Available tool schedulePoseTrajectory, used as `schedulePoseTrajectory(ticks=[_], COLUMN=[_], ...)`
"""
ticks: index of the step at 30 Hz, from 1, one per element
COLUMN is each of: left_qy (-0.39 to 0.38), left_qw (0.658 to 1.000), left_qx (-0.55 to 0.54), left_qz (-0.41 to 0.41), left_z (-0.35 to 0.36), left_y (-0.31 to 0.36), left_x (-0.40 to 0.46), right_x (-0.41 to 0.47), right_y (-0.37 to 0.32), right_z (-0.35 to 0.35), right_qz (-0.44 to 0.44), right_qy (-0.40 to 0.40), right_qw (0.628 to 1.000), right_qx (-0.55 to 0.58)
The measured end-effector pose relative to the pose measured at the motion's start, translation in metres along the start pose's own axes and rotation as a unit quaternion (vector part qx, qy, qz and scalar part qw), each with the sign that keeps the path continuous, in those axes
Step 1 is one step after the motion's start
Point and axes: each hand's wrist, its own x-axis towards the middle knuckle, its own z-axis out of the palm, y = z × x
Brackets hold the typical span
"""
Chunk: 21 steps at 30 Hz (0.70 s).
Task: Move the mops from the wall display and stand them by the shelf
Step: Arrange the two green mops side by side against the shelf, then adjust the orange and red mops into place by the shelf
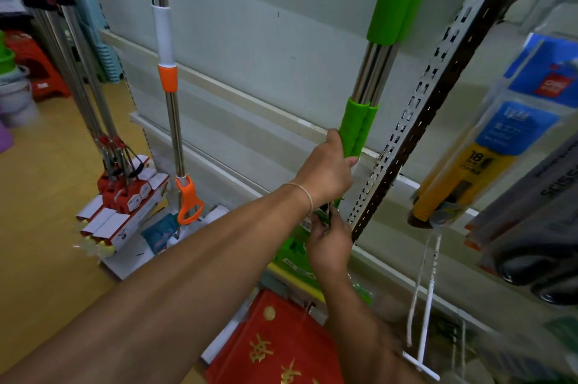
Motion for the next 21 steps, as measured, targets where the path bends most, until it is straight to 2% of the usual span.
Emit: schedulePoseTrajectory(ticks=[5, 13, 18, 21], left_qy=[-0.024, -0.104, -0.094, -0.077], left_qw=[1.000, 0.992, 0.990, 0.990], left_qx=[0.002, 0.062, 0.102, 0.117], left_qz=[0.002, 0.031, -0.007, 0.003], left_z=[-0.005, -0.031, -0.052, -0.079], left_y=[-0.004, -0.008, -0.018, -0.028], left_x=[0.001, -0.012, -0.020, -0.032], right_x=[-0.004, -0.023, -0.040, -0.060], right_y=[-0.006, -0.028, -0.049, -0.065], right_z=[-0.001, -0.013, -0.028, -0.037], right_qz=[0.015, 0.035, 0.059, 0.011], right_qy=[-0.004, 0.010, 0.017, 0.054], right_qw=[1.000, 0.999, 0.998, 0.998], right_qx=[0.012, -0.001, -0.012, -0.023])
